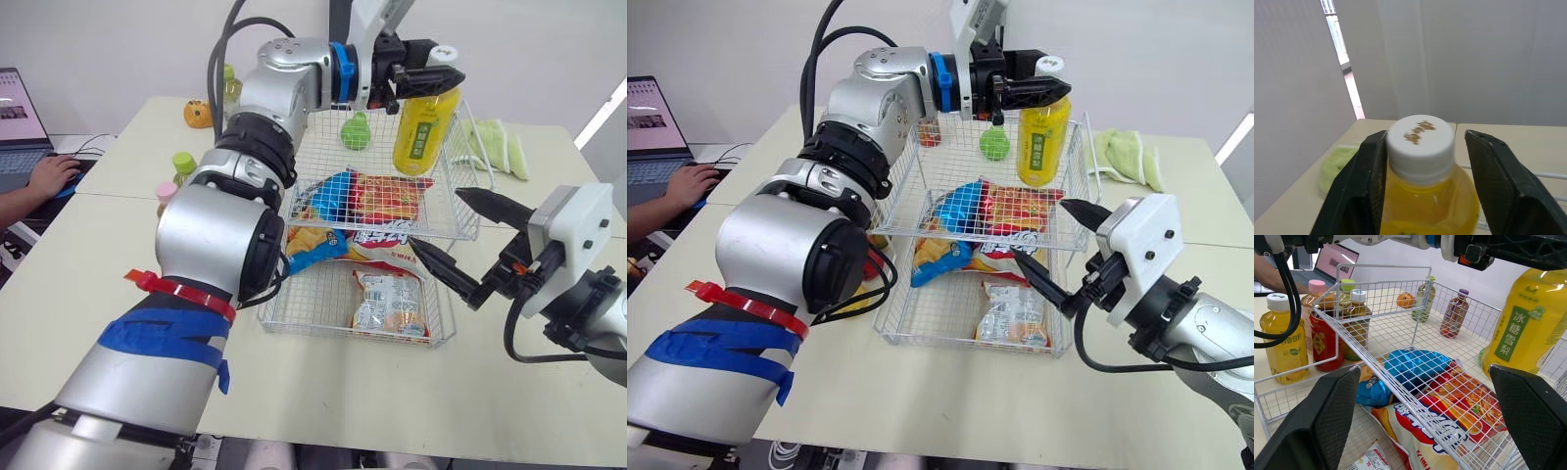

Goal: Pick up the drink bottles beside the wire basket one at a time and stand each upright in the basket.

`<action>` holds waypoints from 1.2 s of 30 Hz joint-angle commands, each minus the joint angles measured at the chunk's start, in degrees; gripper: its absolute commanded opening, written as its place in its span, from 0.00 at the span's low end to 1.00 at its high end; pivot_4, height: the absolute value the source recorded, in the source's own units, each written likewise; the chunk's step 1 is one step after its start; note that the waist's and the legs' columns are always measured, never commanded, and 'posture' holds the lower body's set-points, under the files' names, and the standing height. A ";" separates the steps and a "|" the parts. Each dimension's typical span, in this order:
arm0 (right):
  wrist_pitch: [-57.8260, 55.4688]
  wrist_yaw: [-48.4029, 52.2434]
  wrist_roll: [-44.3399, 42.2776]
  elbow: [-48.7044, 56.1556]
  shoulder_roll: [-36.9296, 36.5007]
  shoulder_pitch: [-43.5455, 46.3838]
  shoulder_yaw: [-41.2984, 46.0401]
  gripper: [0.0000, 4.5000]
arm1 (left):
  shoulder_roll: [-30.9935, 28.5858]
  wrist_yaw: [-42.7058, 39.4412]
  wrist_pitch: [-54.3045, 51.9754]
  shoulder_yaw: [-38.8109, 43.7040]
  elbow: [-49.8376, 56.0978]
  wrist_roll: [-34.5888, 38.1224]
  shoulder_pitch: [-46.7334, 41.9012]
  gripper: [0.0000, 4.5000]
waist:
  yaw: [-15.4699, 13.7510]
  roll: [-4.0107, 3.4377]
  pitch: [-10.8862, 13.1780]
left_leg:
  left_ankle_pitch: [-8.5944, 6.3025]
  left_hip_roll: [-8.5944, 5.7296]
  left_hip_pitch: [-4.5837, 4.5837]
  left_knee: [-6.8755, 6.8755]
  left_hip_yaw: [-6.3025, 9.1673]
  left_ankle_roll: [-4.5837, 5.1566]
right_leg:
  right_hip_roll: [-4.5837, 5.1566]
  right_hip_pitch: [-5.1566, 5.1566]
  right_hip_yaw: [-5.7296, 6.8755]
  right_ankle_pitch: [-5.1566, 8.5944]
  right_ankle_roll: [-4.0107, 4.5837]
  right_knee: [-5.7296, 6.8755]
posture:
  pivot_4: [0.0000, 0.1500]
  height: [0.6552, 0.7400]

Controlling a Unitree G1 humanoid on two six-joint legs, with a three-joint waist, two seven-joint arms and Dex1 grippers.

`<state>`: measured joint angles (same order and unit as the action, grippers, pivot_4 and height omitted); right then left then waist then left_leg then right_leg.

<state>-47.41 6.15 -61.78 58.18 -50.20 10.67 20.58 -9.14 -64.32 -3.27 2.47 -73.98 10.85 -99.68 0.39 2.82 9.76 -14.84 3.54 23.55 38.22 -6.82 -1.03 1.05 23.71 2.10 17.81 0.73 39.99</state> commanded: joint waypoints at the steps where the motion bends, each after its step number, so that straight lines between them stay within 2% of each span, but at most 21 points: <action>1: 1.84 0.25 -0.27 1.14 -1.18 -0.02 0.86 1.00 | -0.66 -0.63 0.26 2.06 1.27 0.23 -2.79 0.84 | -0.01 0.00 0.00 | 0.00 0.00 0.00 0.01 0.00 0.00 | 0.00 0.00 0.00 0.00 0.00 0.00 | 1.00 1.00; 4: 2.51 0.47 -0.08 0.90 -1.42 0.10 0.28 1.00 | -1.72 -0.94 -0.49 3.82 1.67 1.04 -2.74 0.98 | -0.01 0.00 0.00 | 0.00 0.00 0.00 0.01 0.00 0.00 | 0.00 0.00 0.00 0.00 0.00 0.00 | 1.00 1.00; 13: 4.50 5.62 0.85 -3.83 -1.66 4.61 -3.94 1.00 | -11.47 -2.60 -4.42 7.94 6.46 2.53 0.52 0.98 | 0.62 -0.04 -0.02 | 0.03 0.02 -0.03 0.04 0.05 -0.05 | -0.02 -0.01 0.03 0.00 0.00 0.06 | 1.00 1.00; 19: 6.71 16.44 2.25 -11.33 -0.61 12.48 -10.11 1.00 | -22.62 0.73 -9.28 10.29 16.28 3.47 8.36 0.98 | 1.51 -0.08 -0.03 | 0.03 0.05 -0.12 0.17 0.09 -0.04 | -0.02 -0.08 0.02 -0.01 0.01 0.22 | 1.00 1.00; 25: 8.78 29.06 3.89 -20.17 2.92 21.15 -16.61 1.00 | -37.60 2.37 -23.43 14.91 40.02 7.45 24.11 0.98 | 1.98 -0.16 0.02 | 0.02 0.11 -0.10 0.49 0.13 -0.04 | -0.03 -0.04 -0.02 -0.01 0.02 0.48 | 1.00 1.00; 29: 9.36 36.49 5.30 -24.72 5.61 25.09 -20.20 1.00 | -46.21 6.03 -34.26 24.58 56.56 12.48 39.33 0.98 | 1.47 -0.16 0.02 | 0.02 0.11 -0.06 0.59 0.22 -0.03 | 0.02 -0.04 0.02 -0.01 0.02 0.62 | 1.00 1.00; 32: 9.73 40.53 6.64 -27.69 7.44 27.73 -22.13 1.00 | -48.45 8.20 -41.33 35.50 68.52 16.15 53.65 0.98 | 1.29 -0.13 0.00 | 0.01 0.10 -0.09 0.74 0.26 -0.01 | 0.06 -0.08 0.04 0.00 0.03 0.83 | 1.00 1.00; 36: 10.15 44.41 8.71 -31.19 9.78 30.79 -23.82 1.00 | -44.59 10.19 -49.60 53.19 83.26 21.01 73.46 0.98 | 1.22 -0.06 -0.03 | 0.01 0.11 -0.34 0.76 0.34 -0.01 | 0.08 -0.36 0.13 0.00 0.03 0.87 | 1.00 1.00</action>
<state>-38.46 48.92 -53.59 27.38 -40.63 40.15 -3.74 -54.31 -54.93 -50.19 49.17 3.24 29.23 -28.23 1.61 2.76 9.73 -14.83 3.65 23.13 38.98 -6.49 -1.04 1.13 23.28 2.21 17.82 0.76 40.85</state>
